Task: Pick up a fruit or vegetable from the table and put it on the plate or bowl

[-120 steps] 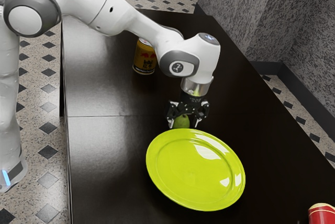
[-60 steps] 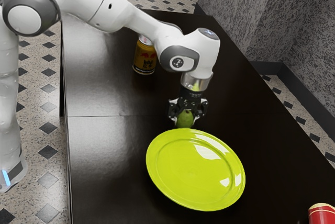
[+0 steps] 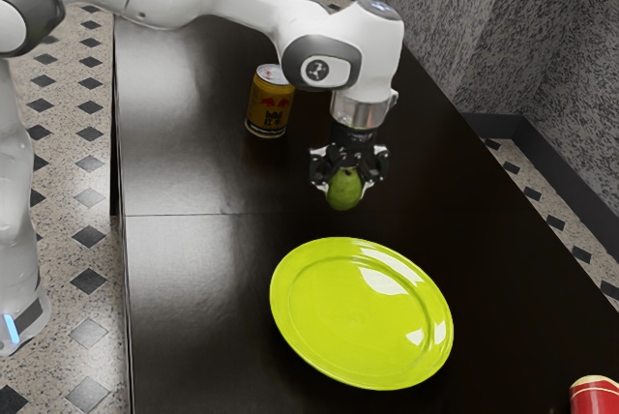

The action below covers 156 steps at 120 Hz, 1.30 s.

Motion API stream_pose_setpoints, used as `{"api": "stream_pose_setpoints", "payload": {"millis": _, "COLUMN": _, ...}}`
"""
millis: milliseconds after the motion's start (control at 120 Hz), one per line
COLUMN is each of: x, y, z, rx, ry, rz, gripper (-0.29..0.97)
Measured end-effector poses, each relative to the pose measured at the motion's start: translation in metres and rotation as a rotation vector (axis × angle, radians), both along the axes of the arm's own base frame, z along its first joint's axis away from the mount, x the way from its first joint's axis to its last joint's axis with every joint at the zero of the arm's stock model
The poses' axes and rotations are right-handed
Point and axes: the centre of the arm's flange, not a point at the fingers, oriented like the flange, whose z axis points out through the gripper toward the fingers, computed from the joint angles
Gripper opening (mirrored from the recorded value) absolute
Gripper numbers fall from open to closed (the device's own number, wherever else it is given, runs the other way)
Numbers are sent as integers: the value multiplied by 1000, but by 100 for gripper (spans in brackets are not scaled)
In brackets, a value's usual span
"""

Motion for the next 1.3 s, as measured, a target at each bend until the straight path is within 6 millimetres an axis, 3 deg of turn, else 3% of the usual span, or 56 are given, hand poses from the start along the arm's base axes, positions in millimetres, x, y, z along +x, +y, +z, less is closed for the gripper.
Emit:
{"api": "stream_pose_setpoints", "payload": {"millis": 175, "x": -7, "y": -42, "z": -3, "rx": 8, "ry": 16, "rz": -82, "gripper": 18}}
{"api": "stream_pose_setpoints", "payload": {"millis": 383, "x": -7, "y": -61, "z": -4, "rx": 9, "ry": 21, "rz": -119, "gripper": 17}}
{"api": "stream_pose_setpoints", "payload": {"millis": 900, "x": -1, "y": -131, "z": 7, "rx": 21, "ry": 14, "rz": -261, "gripper": 17}}
{"api": "stream_pose_setpoints", "payload": {"millis": 1025, "x": 1, "y": -131, "z": 8, "rx": 30, "ry": 18, "rz": -266, "gripper": 18}}
{"api": "stream_pose_setpoints", "payload": {"millis": 1117, "x": 5, "y": -122, "z": 10, "rx": 38, "ry": 13, "rz": -258, "gripper": 36}}
{"api": "stream_pose_setpoints", "payload": {"millis": 1300, "x": 10, "y": -109, "z": 13, "rx": 42, "ry": -6, "rz": -244, "gripper": 57}}
